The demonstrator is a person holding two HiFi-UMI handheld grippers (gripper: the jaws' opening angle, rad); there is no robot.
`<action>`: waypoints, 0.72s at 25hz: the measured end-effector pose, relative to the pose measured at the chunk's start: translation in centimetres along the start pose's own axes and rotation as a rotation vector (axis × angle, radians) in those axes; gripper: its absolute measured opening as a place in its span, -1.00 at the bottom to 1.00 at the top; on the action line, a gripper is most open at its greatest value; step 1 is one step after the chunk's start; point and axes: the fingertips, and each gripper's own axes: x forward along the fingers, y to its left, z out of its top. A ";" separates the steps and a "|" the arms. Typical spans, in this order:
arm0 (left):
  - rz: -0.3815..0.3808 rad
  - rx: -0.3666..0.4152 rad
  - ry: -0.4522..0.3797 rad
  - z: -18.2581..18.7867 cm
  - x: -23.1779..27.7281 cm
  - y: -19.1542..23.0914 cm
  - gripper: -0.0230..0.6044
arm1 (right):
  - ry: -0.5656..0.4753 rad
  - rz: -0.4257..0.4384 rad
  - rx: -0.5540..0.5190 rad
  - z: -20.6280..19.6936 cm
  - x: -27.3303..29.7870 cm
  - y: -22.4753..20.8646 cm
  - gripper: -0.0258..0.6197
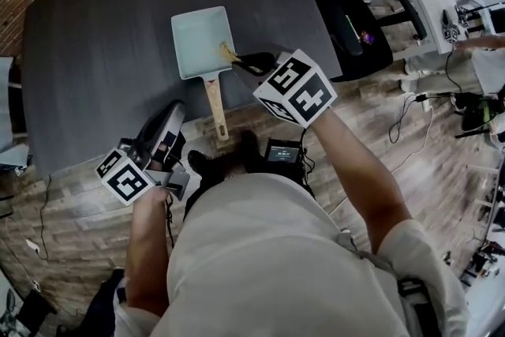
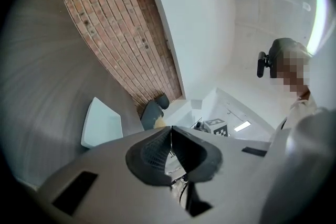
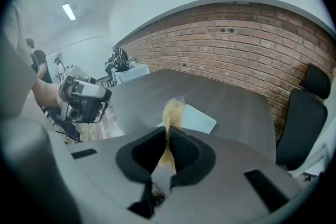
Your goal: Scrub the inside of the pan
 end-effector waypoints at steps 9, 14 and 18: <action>0.002 0.045 -0.024 0.9 -1.6 -1.9 -0.90 | -0.082 -0.043 0.078 -1.3 -3.3 0.6 -0.82; -0.012 0.064 -0.029 1.0 -2.2 -3.2 -0.90 | -0.212 -0.085 0.190 -1.2 -6.1 0.5 -0.83; -0.022 0.065 -0.030 0.6 -2.8 -4.0 -0.90 | -0.271 -0.113 0.272 -2.1 -8.0 0.6 -0.83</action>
